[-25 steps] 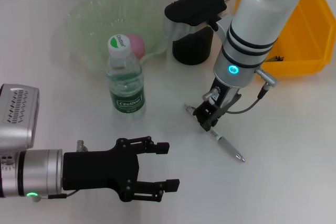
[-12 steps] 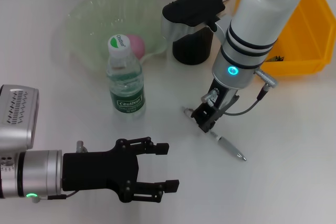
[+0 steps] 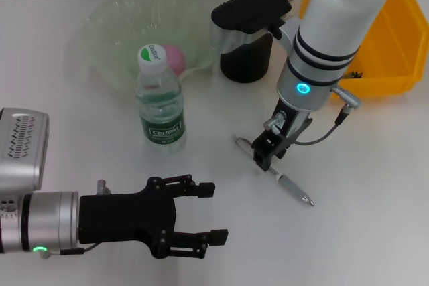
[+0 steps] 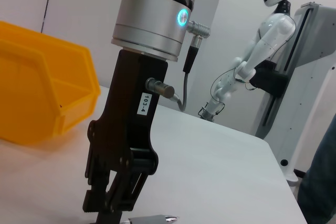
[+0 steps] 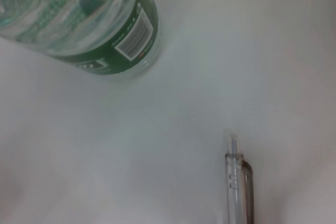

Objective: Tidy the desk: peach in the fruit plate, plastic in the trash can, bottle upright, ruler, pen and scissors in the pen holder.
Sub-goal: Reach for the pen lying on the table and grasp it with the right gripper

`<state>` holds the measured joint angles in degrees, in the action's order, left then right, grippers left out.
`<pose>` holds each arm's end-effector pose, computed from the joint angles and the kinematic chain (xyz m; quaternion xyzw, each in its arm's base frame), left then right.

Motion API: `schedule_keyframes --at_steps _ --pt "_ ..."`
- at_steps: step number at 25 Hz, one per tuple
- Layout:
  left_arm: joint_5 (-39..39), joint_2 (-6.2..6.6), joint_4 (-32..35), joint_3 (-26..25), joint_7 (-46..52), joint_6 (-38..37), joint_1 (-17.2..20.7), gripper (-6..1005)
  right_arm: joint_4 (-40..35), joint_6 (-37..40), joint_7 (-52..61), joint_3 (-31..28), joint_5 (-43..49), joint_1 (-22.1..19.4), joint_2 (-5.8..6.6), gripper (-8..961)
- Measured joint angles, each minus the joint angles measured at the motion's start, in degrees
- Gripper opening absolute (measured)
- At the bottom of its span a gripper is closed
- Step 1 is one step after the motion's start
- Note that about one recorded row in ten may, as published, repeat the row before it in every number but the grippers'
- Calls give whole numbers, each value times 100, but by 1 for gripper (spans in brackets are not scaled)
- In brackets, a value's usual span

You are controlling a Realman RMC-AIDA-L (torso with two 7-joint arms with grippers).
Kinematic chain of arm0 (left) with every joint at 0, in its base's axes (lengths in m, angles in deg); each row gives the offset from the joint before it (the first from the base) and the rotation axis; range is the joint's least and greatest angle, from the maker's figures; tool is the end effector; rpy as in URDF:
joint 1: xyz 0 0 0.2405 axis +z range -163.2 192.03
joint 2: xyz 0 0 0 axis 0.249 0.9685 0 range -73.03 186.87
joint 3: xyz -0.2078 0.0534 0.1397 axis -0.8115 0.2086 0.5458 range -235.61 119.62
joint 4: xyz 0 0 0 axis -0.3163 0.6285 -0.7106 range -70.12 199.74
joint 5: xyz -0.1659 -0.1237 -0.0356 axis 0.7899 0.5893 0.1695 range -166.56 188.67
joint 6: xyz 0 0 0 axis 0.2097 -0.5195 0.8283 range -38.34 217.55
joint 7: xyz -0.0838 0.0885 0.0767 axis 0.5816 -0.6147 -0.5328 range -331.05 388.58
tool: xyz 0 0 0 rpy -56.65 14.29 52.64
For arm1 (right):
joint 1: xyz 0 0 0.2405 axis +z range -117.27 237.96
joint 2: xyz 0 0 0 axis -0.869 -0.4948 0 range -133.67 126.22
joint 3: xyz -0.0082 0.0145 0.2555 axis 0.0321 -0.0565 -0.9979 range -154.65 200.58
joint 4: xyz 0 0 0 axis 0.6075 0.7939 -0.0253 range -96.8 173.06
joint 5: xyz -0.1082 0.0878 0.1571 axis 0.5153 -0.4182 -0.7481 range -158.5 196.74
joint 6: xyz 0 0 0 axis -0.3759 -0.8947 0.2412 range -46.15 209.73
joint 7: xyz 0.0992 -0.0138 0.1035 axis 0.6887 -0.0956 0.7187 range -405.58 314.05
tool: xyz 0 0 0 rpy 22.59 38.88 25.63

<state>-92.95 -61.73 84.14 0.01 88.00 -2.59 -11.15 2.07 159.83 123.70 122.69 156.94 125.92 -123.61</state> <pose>-0.2766 0.2471 -0.0681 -0.9484 -0.1667 -0.2696 0.0049 0.1257 0.3736 -0.1035 -0.8611 0.3915 -0.3003 0.1226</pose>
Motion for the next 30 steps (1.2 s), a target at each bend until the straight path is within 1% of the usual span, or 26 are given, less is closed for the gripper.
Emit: schedule_keyframes --at_steps 4,17,23,28,30 --pt "5 0 0 0 0 0 0 829 -2 -10 0 42 2 -9 0 320" --pt "2 0 0 0 0 63 -9 829 -7 -27 1 73 -39 -63 1 291" --pt "3 -1 0 0 0 70 -10 829 -7 -46 0 158 -73 -78 1 259" --pt "4 0 0 0 0 71 -9 829 -7 -66 0 235 -180 -90 1 260" --pt "2 0 0 0 0 71 -4 829 -7 -71 1 268 -199 -92 1 236"
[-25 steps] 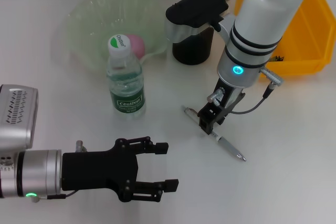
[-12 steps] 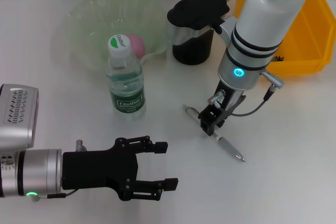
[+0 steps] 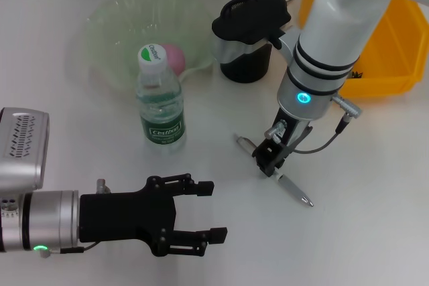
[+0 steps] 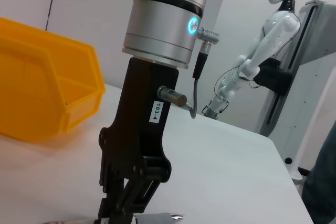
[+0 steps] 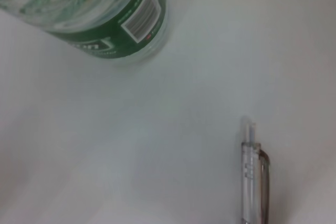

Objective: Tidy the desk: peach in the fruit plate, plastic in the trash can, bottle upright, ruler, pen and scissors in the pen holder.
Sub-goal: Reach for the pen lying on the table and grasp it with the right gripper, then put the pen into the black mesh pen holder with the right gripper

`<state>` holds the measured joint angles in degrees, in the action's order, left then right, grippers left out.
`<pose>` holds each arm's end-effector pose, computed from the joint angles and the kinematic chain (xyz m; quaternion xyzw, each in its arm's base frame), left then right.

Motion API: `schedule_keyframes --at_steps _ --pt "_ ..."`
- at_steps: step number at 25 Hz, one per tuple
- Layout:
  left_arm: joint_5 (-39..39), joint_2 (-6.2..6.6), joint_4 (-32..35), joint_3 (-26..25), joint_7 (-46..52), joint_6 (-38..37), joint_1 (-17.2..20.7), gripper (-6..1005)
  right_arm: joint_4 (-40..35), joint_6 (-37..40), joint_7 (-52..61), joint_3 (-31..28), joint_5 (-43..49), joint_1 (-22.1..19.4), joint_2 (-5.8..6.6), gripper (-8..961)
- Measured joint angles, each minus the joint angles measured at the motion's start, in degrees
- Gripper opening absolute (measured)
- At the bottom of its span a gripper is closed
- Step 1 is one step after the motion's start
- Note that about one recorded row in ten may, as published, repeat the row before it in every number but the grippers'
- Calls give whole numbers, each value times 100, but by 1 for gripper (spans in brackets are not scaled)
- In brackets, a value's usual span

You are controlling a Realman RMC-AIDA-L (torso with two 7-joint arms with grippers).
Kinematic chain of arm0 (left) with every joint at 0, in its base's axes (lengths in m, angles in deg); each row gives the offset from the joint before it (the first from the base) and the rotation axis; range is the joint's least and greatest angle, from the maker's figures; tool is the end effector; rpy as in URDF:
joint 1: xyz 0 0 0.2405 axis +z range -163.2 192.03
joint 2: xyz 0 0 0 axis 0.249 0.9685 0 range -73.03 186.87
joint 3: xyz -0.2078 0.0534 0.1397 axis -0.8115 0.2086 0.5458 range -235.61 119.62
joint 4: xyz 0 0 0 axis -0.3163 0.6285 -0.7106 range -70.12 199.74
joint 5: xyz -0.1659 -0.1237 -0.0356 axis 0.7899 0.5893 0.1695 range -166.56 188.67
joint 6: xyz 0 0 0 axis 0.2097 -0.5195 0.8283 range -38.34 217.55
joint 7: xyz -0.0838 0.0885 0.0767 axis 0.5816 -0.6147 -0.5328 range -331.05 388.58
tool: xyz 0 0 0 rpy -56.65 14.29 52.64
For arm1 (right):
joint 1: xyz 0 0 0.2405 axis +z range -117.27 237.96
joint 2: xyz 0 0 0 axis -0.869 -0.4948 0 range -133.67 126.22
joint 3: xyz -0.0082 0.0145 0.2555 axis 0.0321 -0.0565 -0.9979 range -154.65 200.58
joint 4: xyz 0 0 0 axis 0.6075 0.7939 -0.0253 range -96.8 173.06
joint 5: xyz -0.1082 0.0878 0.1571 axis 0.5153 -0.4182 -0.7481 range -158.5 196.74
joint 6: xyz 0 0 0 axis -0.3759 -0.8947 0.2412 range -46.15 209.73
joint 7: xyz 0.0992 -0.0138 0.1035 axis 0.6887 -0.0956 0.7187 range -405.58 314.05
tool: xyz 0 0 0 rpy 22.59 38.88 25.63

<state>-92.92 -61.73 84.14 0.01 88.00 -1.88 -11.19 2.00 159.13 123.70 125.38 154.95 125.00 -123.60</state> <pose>-0.2776 0.2485 -0.0686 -0.9492 -0.1678 -0.2659 0.0095 0.1314 0.3677 -0.1081 -0.8614 0.3900 -0.3044 0.1150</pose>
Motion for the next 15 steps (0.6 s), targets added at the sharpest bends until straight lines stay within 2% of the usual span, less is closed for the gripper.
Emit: schedule_keyframes --at_steps 10,15 --pt "1 0 0 0 0 0 3 829 -303 3 -1 24 -13 -207 -8 118" --pt "17 5 0 -42 0 -9 35 829 -1079 79 -29 -58 41 -662 42 117"
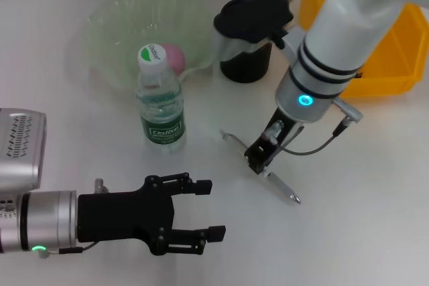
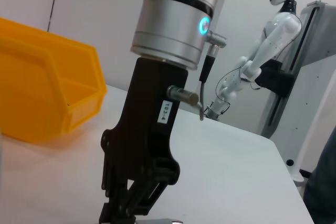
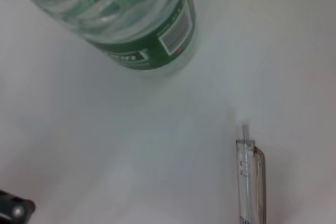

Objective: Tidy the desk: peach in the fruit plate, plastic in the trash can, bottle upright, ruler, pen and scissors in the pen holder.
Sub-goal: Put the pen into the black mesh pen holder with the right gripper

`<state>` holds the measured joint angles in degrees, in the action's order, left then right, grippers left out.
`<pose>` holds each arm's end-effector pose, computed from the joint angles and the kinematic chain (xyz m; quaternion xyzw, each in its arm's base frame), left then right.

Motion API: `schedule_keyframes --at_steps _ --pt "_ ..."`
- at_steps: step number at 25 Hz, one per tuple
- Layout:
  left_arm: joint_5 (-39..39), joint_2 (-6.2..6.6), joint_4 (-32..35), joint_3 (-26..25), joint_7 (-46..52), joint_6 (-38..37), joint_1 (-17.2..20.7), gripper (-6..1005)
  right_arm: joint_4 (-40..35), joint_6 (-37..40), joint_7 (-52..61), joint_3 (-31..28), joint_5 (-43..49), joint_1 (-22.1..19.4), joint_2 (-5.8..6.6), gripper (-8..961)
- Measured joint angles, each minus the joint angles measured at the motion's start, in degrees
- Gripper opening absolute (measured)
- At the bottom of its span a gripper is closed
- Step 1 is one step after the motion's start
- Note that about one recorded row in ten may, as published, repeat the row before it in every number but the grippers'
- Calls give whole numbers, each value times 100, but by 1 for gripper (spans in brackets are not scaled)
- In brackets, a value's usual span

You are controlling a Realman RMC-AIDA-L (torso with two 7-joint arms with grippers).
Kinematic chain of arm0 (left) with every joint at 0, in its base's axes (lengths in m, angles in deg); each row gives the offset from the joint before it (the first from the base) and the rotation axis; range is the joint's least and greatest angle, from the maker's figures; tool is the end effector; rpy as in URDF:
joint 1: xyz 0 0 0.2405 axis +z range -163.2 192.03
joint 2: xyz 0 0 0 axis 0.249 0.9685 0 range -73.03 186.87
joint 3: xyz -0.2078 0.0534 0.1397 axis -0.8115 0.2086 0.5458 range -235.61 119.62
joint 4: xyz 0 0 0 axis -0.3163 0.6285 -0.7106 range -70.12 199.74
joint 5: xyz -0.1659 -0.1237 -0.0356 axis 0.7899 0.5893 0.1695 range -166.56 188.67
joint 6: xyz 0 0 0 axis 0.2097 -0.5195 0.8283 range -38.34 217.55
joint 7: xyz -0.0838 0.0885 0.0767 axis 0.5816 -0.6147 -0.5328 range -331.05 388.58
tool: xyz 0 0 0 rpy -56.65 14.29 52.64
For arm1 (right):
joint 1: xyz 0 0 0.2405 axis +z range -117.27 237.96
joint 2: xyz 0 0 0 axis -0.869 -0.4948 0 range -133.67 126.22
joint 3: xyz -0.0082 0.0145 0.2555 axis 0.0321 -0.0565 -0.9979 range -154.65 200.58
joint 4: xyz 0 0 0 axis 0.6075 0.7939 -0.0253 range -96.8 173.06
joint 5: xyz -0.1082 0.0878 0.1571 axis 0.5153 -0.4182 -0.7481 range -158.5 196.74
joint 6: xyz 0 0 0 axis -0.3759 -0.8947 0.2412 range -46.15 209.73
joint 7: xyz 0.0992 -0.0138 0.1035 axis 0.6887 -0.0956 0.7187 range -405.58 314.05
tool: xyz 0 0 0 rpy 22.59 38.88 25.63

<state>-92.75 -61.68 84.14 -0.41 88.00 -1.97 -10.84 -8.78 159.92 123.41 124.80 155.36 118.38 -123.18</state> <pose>-0.2790 0.2479 -0.0674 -0.9477 -0.1715 -0.2689 0.0139 0.1266 0.3603 -0.1044 -0.8814 0.3786 -0.2613 0.1074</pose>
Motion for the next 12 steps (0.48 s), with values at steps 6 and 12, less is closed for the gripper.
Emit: schedule_keyframes --at_steps 6,12 --pt "19 -1 0 -208 -89 -61 114 829 -1797 7 -1110 -1428 134 -1348 8 130" --pt "76 8 -47 -255 52 -131 122 829 -2382 -494 -3544 -3127 -1941 -2482 3 150"
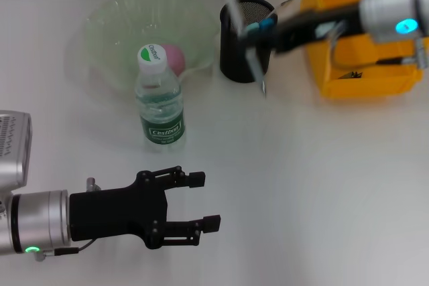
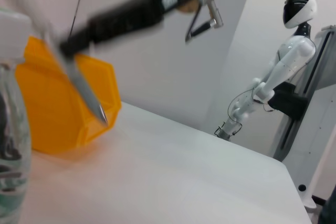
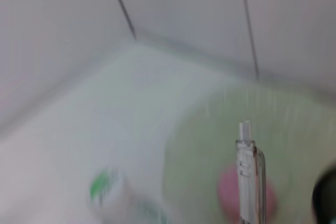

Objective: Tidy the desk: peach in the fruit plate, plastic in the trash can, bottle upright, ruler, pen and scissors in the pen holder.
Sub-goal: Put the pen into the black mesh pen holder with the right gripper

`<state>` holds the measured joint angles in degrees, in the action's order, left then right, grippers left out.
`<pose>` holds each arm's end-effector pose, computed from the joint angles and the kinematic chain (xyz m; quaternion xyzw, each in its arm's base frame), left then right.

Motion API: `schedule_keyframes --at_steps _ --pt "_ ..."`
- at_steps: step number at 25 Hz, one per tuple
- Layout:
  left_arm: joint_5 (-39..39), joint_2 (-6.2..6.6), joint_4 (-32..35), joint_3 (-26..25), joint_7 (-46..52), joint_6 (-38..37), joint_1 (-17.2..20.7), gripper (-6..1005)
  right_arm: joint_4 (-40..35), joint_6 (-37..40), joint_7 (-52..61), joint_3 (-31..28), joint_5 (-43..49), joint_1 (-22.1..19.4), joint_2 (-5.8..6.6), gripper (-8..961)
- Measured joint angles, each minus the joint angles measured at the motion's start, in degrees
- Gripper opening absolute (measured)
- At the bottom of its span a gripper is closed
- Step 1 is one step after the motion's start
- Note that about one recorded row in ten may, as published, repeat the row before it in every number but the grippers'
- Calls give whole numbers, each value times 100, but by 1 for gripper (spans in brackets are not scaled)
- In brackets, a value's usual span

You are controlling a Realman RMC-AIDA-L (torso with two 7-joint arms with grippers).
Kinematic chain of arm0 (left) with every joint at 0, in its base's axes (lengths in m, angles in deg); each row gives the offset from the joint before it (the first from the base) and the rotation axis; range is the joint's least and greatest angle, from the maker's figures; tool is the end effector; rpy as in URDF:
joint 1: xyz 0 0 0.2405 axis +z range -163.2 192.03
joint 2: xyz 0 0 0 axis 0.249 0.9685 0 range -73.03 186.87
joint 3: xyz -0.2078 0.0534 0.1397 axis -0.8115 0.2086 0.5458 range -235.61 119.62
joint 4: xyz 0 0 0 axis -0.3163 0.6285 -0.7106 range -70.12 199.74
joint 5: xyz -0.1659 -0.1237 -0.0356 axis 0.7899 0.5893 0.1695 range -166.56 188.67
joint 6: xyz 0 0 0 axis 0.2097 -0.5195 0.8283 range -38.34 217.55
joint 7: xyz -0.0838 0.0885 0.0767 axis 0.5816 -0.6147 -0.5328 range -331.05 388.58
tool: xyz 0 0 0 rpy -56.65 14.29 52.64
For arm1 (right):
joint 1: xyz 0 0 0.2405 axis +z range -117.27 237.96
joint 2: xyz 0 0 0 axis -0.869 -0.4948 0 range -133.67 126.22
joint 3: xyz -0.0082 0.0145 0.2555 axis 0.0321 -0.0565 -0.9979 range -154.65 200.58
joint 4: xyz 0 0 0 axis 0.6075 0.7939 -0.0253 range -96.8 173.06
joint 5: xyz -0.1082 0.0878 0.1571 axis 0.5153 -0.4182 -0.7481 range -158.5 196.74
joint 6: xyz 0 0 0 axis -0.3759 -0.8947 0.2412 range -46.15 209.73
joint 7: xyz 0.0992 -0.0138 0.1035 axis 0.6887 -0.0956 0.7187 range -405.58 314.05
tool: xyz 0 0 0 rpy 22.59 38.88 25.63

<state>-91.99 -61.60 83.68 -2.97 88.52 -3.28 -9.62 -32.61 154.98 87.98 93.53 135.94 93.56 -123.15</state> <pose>-0.2821 0.2451 -0.0618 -0.9366 -0.1921 -0.2917 0.0287 0.1373 0.3836 0.0069 -0.9253 0.3150 0.1442 0.1540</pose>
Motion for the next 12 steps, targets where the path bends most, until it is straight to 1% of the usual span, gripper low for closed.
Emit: schedule_keyframes --at_steps 1,2,3,5,8,9,10,12 --pt "0 0 0 0 0 0 0 829 409 -195 -1110 -550 -1152 -188 14 153" --pt "0 0 0 0 0 0 0 829 409 -195 -1110 -550 -1152 -188 14 157" --pt "19 0 -7 -2 27 -1 0 829 723 -264 -1711 -796 -1692 -224 14 160" --pt "55 -16 -46 -2 105 22 -32 829 1522 -428 -2820 -1140 -2676 -165 25 166" --pt "115 -21 -107 -1 107 27 -52 829 2951 -789 -4385 -1537 -3601 226 35 176" --pt "141 -21 -117 -1 106 23 -53 829 3664 -970 -5107 -1718 -3846 546 39 180" --pt "157 -21 -121 -1 105 18 -54 829 3664 -970 -5107 -1718 -3846 546 39 183" --pt "195 -21 -121 -1 91 8 -55 829 4233 -1183 -5577 -1792 -3944 850 39 189"
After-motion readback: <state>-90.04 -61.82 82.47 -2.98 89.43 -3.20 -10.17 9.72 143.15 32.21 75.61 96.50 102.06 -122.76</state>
